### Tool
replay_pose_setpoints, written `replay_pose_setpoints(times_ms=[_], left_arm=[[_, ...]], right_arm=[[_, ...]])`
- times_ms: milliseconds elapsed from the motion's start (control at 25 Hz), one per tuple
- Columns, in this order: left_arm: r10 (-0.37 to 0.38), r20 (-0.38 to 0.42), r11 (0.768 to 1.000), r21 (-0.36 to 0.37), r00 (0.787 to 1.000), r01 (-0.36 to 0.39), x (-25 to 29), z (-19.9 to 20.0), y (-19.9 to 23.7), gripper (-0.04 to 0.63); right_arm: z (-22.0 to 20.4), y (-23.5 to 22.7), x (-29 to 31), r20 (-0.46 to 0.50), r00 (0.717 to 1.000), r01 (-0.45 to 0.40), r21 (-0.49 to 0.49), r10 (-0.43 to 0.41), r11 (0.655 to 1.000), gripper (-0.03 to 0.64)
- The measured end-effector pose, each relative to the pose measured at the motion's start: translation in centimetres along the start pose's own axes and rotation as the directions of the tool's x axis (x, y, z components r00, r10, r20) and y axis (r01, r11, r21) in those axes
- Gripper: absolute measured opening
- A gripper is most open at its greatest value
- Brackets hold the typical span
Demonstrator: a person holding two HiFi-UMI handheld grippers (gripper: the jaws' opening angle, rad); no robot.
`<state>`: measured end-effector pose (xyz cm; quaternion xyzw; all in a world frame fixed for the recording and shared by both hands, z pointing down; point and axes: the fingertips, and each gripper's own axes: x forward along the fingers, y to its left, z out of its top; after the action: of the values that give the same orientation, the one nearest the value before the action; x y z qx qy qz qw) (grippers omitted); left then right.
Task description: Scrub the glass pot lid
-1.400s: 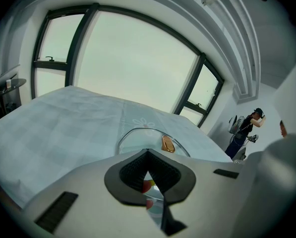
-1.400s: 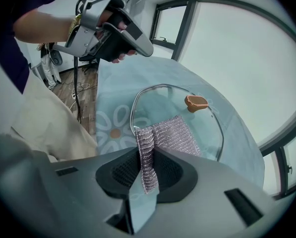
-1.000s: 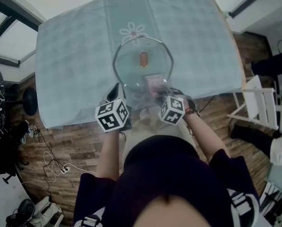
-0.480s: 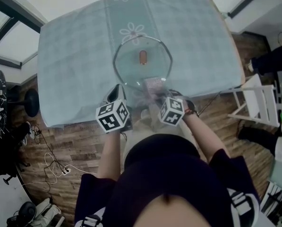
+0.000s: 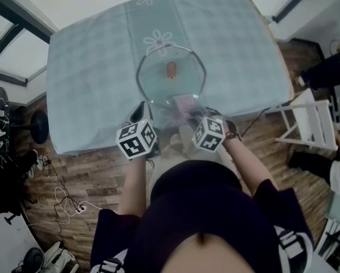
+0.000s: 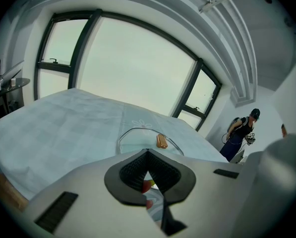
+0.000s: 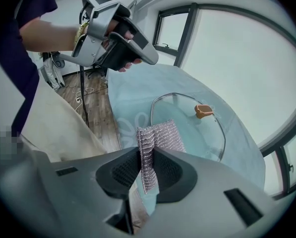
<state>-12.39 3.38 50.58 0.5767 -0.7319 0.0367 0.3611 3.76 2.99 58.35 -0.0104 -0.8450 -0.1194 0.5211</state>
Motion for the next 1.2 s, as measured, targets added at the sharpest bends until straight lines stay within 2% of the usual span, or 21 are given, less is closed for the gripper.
replay_pose_setpoints(times_ms=[440,1200], left_arm=[[-0.001,0.008,1.0,0.011,1.0,0.001,-0.1,0.4,-0.2,-0.009],[0.02,0.023,1.0,-0.004,1.0,-0.02,0.6,2.0,1.1,-0.009]], right_arm=[[1.7,-2.8,-3.1,0.056,0.996,0.074,0.015,-0.075,0.997,0.077],[8.3,-6.9,-5.7,0.164,0.981,0.111,-0.039,-0.103,0.993,0.077]])
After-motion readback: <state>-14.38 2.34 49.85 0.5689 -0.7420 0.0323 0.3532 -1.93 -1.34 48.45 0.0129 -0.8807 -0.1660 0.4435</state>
